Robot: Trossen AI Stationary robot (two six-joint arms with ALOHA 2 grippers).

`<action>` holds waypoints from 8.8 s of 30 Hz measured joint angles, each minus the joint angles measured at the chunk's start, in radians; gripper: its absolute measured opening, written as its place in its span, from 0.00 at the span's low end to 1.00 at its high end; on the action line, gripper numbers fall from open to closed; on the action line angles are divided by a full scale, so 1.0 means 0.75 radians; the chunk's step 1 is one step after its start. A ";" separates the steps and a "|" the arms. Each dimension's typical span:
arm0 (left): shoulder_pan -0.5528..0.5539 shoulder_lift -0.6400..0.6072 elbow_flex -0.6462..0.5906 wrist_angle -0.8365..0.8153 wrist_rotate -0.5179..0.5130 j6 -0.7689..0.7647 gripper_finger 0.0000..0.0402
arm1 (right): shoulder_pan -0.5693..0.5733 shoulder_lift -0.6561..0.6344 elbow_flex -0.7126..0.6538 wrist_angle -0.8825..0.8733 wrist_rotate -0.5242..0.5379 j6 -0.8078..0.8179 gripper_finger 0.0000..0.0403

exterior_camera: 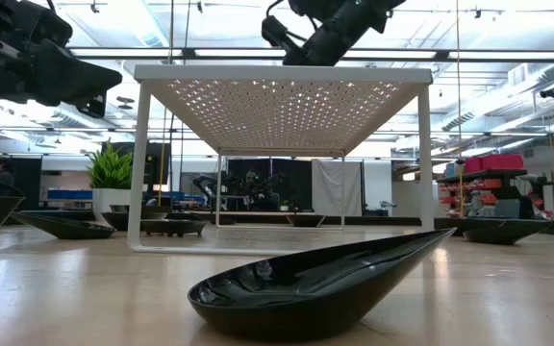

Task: Pick & Place Mini shaped plates
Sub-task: Put the black distorted square plate on the shelf, then put the black leaf shaped plate on the shelf

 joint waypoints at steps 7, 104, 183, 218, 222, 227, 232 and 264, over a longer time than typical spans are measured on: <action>0.000 0.000 0.000 0.000 0.000 0.000 0.05 | -0.001 0.037 0.000 -0.006 0.012 -0.006 0.00; 0.000 0.001 0.000 0.000 0.000 0.000 0.05 | -0.139 -0.692 -0.622 -0.734 0.003 -1.095 0.19; 0.000 0.000 0.000 0.000 0.000 0.000 0.05 | -0.272 -0.863 -1.027 -0.582 0.147 -0.653 0.22; 0.000 0.000 0.000 0.000 0.000 0.000 0.05 | -0.496 -0.540 -1.025 -0.429 0.028 -0.975 0.47; 0.000 0.000 0.000 0.000 0.000 0.000 0.05 | -0.510 -0.507 -1.025 -0.397 0.028 -0.981 0.47; 0.000 0.000 0.000 0.000 0.000 0.000 0.05 | -0.533 -0.459 -1.025 -0.390 0.030 -0.997 0.47; 0.000 0.000 0.000 -0.001 0.000 0.000 0.05 | -0.540 -0.424 -1.025 -0.384 0.031 -1.023 0.47; 0.000 0.001 0.000 0.000 0.000 0.000 0.05 | -0.540 -0.367 -1.025 -0.360 0.020 -1.101 0.05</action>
